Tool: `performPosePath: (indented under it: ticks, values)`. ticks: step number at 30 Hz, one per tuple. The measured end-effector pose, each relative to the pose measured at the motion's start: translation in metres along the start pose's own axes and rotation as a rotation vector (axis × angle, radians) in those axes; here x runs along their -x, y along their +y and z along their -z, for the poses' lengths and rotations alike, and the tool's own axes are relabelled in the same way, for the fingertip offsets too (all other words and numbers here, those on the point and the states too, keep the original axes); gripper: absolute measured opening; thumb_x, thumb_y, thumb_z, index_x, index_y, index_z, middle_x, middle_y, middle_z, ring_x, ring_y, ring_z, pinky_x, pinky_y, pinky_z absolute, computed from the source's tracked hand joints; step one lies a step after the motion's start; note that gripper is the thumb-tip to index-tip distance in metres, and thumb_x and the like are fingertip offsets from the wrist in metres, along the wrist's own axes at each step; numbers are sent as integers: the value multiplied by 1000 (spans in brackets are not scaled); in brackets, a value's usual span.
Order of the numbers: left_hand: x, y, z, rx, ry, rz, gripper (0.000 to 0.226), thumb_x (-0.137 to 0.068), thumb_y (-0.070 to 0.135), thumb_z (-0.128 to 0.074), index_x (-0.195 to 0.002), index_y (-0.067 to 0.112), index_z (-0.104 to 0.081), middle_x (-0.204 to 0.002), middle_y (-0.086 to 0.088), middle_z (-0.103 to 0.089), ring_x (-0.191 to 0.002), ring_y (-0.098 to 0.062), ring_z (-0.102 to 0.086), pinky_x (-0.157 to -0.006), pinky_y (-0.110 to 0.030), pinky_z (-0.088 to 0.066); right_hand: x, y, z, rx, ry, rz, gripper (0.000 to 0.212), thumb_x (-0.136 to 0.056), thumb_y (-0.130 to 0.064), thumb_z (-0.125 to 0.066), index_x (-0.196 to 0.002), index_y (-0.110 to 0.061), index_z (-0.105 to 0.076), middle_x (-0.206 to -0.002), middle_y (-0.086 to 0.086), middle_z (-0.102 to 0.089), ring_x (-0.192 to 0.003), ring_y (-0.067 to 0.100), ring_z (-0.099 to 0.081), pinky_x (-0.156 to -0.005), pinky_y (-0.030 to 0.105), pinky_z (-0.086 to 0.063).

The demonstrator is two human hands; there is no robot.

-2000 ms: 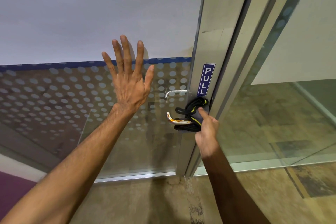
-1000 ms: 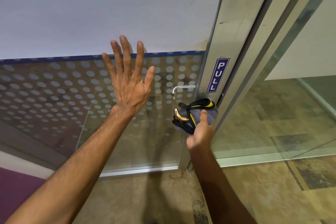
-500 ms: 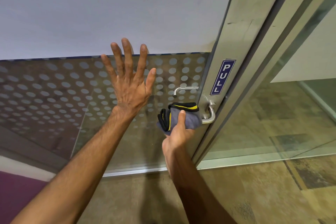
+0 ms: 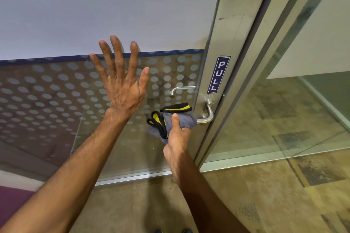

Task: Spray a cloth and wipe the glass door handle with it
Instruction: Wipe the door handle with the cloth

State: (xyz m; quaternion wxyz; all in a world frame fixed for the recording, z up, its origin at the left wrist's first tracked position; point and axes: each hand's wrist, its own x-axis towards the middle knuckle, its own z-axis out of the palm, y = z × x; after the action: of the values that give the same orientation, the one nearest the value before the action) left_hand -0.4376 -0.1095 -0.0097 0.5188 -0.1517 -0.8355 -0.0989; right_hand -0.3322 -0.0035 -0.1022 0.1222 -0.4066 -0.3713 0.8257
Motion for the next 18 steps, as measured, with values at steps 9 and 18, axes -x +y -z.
performPosePath:
  ticks: [9,18]
  values:
    - [1,0,0,21,11,-6,75,-105,51,-34,-160,34,14,-164,9,37,-152,-19,30,-123,-53,17,37,-27,60,63,-498,-228,57,-97,-38,-64,-138,1,-57,-137,27,-62,-130,44,-58,-107,66,-44]
    - [-2,3,5,44,-19,23,74,-105,51,-30,-159,35,18,-161,12,41,-151,-16,33,-122,-52,19,62,-97,138,75,-338,303,51,-96,-36,-61,-140,-12,-53,-140,22,-62,-122,31,-66,-94,54,-56]
